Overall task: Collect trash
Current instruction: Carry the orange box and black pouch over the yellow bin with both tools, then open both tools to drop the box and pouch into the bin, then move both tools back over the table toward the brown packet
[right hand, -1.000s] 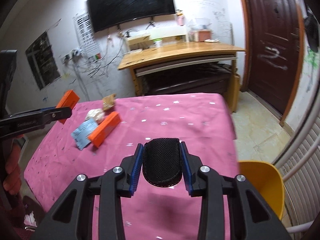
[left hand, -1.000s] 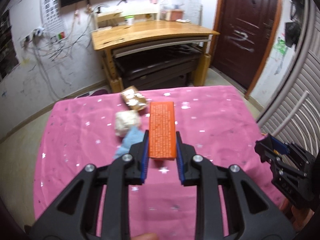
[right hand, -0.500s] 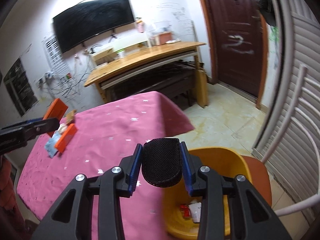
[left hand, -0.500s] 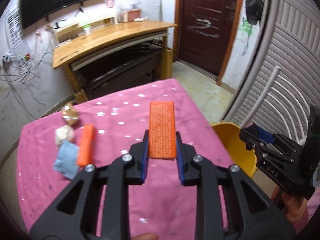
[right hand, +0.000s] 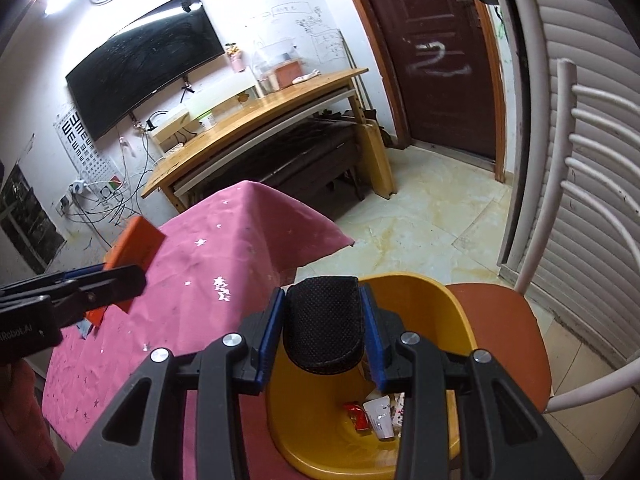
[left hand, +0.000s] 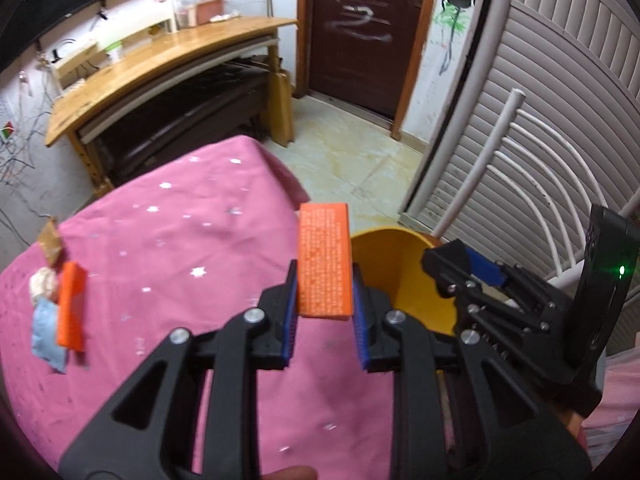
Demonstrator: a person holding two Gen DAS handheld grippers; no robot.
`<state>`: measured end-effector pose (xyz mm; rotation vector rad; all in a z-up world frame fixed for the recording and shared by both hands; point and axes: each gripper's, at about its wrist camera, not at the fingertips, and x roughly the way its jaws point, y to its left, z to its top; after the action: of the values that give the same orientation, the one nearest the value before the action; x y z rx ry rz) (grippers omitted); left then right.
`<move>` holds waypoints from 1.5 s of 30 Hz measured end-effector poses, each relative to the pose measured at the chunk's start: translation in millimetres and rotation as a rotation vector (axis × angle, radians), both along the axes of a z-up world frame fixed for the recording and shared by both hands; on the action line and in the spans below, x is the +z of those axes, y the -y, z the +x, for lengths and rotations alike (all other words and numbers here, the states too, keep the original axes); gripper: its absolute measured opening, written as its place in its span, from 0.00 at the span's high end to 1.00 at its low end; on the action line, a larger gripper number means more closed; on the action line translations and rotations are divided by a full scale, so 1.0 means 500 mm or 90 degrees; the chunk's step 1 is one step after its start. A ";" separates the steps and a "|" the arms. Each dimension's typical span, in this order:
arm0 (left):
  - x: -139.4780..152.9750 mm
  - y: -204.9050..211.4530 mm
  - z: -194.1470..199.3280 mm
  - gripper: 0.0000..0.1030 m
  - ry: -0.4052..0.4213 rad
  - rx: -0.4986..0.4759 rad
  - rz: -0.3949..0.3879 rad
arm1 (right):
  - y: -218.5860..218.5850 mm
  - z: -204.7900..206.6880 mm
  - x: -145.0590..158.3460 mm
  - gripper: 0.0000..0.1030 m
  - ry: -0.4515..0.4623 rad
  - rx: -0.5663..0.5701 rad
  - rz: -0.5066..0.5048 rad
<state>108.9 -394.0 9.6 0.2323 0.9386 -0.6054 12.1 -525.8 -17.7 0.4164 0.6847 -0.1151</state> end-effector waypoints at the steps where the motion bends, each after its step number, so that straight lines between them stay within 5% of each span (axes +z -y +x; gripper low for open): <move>1: -0.006 0.011 0.002 0.79 -0.004 -0.001 0.001 | 0.008 0.000 -0.003 0.70 0.000 -0.005 0.006; 13: -0.055 0.091 0.006 0.78 -0.025 -0.031 0.017 | 0.046 -0.007 -0.028 0.63 -0.005 -0.042 0.032; 15: -0.058 0.091 0.007 0.50 -0.037 -0.033 0.007 | 0.046 -0.007 -0.029 0.61 -0.005 -0.049 0.032; 18: -0.056 0.087 0.007 0.42 -0.029 -0.027 0.004 | 0.048 -0.009 -0.030 0.54 -0.004 -0.059 0.032; 31: -0.028 0.028 0.029 0.41 -0.033 0.015 -0.019 | 0.028 -0.005 -0.019 0.49 -0.001 -0.050 0.018; 45: 0.029 -0.158 0.095 0.41 0.045 0.108 -0.004 | -0.119 0.069 0.013 0.44 0.004 0.051 -0.013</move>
<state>156.6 -314.9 24.0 0.1650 0.8773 -0.4413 46.4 -466.3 -11.0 0.3690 0.6930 -0.0457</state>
